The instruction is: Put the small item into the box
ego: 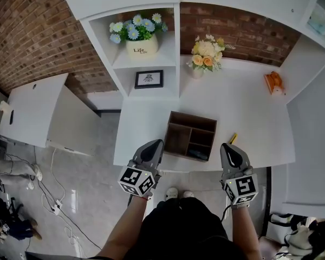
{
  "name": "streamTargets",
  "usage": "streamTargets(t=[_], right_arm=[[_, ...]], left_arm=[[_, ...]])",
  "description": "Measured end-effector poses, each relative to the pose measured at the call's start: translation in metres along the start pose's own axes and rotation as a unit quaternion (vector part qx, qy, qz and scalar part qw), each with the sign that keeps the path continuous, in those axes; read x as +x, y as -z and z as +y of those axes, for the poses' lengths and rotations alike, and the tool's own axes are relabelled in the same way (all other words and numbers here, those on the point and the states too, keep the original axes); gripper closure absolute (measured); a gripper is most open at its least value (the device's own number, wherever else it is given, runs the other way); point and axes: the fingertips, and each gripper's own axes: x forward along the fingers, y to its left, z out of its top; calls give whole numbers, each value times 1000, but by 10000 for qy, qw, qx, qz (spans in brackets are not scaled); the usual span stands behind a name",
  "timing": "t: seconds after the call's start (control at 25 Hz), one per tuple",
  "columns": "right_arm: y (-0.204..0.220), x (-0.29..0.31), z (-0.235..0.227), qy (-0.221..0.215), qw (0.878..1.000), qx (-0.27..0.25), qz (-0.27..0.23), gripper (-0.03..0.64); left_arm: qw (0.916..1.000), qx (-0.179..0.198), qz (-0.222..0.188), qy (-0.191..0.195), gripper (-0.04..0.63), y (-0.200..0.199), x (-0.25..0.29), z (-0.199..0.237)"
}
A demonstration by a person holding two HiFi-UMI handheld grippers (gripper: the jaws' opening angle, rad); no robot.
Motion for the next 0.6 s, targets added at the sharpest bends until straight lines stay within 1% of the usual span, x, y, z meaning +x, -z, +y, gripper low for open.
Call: streamTargets(t=[0.36, 0.6], right_arm=[[-23, -3, -15, 135, 9995, 104, -251, 615], [-48, -4, -16, 129, 9987, 145, -470, 615]], left_arm=[[9997, 214, -137, 21, 594, -27, 8, 2], [9994, 166, -289, -81, 594, -51, 8, 5]])
